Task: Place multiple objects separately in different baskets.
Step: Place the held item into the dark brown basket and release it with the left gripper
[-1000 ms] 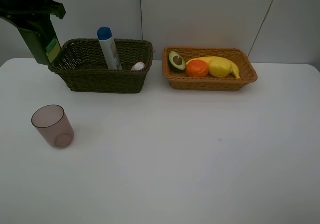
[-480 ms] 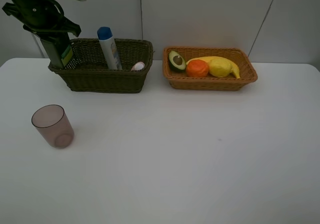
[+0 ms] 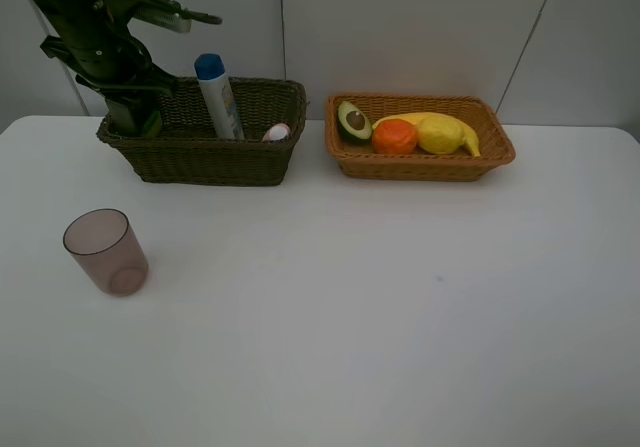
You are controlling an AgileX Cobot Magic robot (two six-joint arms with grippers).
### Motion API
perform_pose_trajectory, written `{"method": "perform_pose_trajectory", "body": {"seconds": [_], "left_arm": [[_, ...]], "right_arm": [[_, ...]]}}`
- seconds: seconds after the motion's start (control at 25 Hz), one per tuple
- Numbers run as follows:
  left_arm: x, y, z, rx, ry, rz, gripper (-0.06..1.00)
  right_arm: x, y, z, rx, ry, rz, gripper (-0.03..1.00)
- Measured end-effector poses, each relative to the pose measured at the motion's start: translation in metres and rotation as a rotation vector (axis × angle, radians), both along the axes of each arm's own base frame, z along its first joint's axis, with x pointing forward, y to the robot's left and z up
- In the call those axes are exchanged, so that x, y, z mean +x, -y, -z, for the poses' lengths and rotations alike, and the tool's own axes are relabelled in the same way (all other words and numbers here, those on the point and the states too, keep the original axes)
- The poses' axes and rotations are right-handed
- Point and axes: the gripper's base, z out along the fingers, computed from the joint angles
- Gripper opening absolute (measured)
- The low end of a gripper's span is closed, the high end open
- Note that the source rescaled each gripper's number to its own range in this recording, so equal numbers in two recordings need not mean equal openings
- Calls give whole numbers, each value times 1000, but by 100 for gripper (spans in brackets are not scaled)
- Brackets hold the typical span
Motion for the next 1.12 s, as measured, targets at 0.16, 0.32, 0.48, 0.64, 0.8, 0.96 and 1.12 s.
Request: {"method": "perform_pose_trajectory", "body": {"seconds": [0.16, 0.32, 0.48, 0.64, 0.8, 0.96, 1.12], "left_arm": [[6, -2, 5, -13, 41, -1, 47], [13, -4, 9, -35, 80, -9, 47], [17, -5, 24, -65, 69, -32, 47], [21, -7, 34, -76, 66, -43, 47], [22, -8, 36, -80, 69, -47, 47], [23, -11, 41, -84, 63, -58, 47], [24, -12, 46, -83, 54, -60, 47]], "right_arm": [[0, 0, 0, 0, 0, 0, 100], [0, 0, 0, 4, 0, -3, 100], [0, 0, 0, 4, 0, -3, 100], [0, 0, 0, 4, 0, -3, 100], [0, 0, 0, 4, 0, -3, 100], [0, 0, 0, 4, 0, -3, 100], [0, 0, 0, 4, 0, -3, 100]]}}
